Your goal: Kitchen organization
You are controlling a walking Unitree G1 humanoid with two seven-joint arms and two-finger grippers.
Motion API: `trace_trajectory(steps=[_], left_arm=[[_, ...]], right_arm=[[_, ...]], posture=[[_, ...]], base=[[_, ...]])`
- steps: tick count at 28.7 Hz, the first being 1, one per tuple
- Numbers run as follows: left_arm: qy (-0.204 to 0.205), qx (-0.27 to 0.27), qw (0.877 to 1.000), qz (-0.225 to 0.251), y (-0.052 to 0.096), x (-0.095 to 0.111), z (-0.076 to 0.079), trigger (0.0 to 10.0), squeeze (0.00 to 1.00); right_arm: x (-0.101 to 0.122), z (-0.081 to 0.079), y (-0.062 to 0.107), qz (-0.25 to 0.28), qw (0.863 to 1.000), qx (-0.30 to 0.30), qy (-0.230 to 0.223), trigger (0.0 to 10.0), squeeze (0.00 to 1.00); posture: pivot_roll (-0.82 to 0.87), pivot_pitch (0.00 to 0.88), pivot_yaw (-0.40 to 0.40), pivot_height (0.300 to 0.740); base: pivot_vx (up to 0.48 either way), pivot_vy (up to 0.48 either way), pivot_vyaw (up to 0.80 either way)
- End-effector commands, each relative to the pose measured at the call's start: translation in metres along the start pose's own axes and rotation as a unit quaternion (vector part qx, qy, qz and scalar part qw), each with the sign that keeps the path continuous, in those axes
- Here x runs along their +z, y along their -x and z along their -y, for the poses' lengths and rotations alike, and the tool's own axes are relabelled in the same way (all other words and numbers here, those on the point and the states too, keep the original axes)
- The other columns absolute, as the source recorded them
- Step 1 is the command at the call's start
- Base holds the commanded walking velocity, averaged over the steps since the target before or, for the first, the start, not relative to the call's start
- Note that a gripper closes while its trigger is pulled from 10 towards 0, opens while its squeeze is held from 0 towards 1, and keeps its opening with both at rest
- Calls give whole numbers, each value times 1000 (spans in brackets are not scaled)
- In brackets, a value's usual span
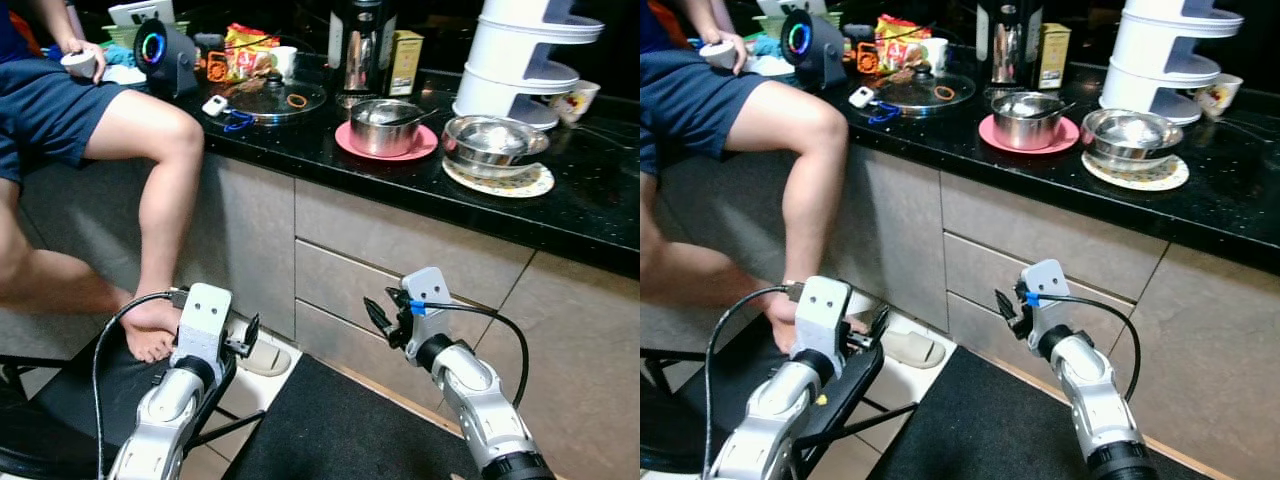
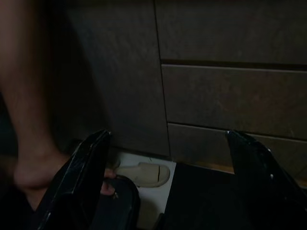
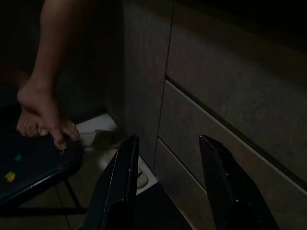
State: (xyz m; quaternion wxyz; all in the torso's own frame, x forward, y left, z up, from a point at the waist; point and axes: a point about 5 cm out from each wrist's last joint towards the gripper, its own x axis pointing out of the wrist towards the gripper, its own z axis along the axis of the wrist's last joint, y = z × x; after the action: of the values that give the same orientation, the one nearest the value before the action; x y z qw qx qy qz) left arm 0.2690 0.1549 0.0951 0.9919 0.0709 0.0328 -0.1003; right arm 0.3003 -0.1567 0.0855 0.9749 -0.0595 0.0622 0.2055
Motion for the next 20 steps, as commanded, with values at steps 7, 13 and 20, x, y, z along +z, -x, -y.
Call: trace_trajectory(steps=[7, 13, 20], left_arm=[[7, -7, 1000, -14, 0, -7, 2, 10000, 0], [3, -10, 1000, -3, -1, -3, 3, 10000, 0], [7, 1, 1000, 13, -7, 5, 4, 10000, 0]], right_arm=[[-3, 4, 1, -4, 1000, -5, 0, 10000, 0], [-3, 5, 1, -4, 1000, -6, 0, 10000, 0], [7, 9, -5, 13, 1000, -14, -8, 10000, 0]], posture=[[63, 0, -44, 740], [61, 0, -47, 740], [64, 0, -44, 740]], base=[[0, 0, 0], [0, 0, 0], [0, 0, 0]])
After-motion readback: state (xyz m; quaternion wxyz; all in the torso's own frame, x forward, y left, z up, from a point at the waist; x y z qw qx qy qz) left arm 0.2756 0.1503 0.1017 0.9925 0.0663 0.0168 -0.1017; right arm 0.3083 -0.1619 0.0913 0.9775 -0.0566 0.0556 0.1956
